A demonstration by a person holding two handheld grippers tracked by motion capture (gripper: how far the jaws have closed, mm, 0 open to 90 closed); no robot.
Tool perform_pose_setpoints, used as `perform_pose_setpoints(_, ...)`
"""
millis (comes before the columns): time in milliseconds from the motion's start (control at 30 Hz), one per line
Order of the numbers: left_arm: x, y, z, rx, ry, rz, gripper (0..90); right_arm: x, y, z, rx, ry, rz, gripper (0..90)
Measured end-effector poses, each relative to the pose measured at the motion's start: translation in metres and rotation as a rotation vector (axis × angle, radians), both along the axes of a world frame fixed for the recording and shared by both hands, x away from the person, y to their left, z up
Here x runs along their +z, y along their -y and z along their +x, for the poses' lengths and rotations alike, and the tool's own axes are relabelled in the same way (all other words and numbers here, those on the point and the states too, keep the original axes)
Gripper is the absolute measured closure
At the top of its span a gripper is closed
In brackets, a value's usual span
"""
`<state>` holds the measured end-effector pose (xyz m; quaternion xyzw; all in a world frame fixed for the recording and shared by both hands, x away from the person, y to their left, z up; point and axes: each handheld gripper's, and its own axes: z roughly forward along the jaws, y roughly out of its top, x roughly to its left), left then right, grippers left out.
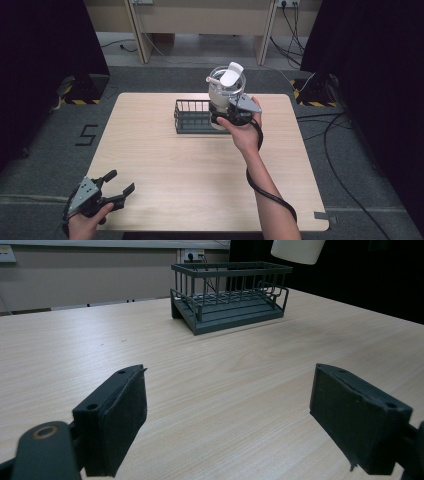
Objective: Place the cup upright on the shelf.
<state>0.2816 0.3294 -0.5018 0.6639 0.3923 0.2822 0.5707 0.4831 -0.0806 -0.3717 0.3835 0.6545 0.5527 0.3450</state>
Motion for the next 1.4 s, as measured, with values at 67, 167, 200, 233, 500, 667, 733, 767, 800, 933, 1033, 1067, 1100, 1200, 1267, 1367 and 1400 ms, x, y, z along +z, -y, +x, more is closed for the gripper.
perform_pose_setpoints(67,0.000,0.000,0.000,0.000,0.000,0.000,14.6,0.001,0.000,0.001,-0.002,-0.002,0.000,11.1)
perform_pose_setpoints(167,0.000,0.000,0.000,0.000,0.000,0.000,14.6,0.002,0.000,0.004,-0.005,-0.003,-0.004,11.1)
perform_pose_setpoints(200,0.000,0.000,0.000,0.000,0.000,0.000,14.6,0.002,0.000,0.005,-0.007,-0.004,-0.005,11.1)
perform_pose_setpoints(233,0.000,0.000,0.000,0.000,0.000,0.000,14.6,0.002,0.000,0.006,-0.007,-0.009,0.001,11.1)
perform_pose_setpoints(500,0.000,0.000,0.000,0.001,0.001,-0.001,14.7,0.003,-0.001,0.011,-0.015,-0.013,0.000,11.1)
perform_pose_setpoints(667,0.000,0.000,0.000,0.001,0.001,-0.001,14.7,0.005,-0.003,0.015,-0.016,-0.015,0.000,11.1)
perform_pose_setpoints(733,0.000,0.000,0.000,0.001,0.001,-0.001,14.7,0.006,-0.005,0.017,-0.015,-0.013,-0.002,11.1)
perform_pose_setpoints(767,0.000,0.000,0.000,0.001,0.001,-0.001,14.7,0.006,-0.005,0.017,-0.016,-0.012,-0.004,11.0)
perform_pose_setpoints(800,0.000,0.000,0.000,0.001,0.002,-0.001,14.7,0.006,-0.006,0.019,-0.015,-0.011,-0.007,11.1)
perform_pose_setpoints(933,0.000,0.000,0.000,0.002,0.002,-0.003,14.8,0.007,-0.009,0.022,-0.015,-0.017,-0.004,11.1)
perform_pose_setpoints(1033,0.000,0.000,0.000,0.002,0.001,-0.003,14.7,0.008,-0.011,0.026,-0.013,-0.014,-0.016,11.1)
perform_pose_setpoints(1067,0.000,-0.001,0.000,0.002,0.002,-0.003,14.7,0.008,-0.012,0.027,-0.015,-0.015,-0.015,11.1)
perform_pose_setpoints(1100,0.000,0.000,0.000,0.002,0.002,-0.004,14.7,0.008,-0.013,0.028,-0.015,-0.017,-0.016,11.1)
perform_pose_setpoints(1200,0.000,-0.001,0.000,0.001,0.002,-0.004,14.7,0.007,-0.016,0.032,-0.014,-0.019,-0.018,11.1)
perform_pose_setpoints(1267,0.000,-0.001,0.000,0.001,0.001,-0.004,14.8,0.007,-0.017,0.034,-0.015,-0.022,-0.019,11.1)
perform_pose_setpoints(1367,0.000,-0.001,0.000,0.001,0.002,-0.004,14.7,0.006,-0.019,0.037,-0.016,-0.026,-0.019,11.1)
perform_pose_setpoints(1400,0.000,-0.001,0.000,0.001,0.001,-0.005,14.7,0.006,-0.020,0.038,-0.016,-0.026,-0.019,11.1)
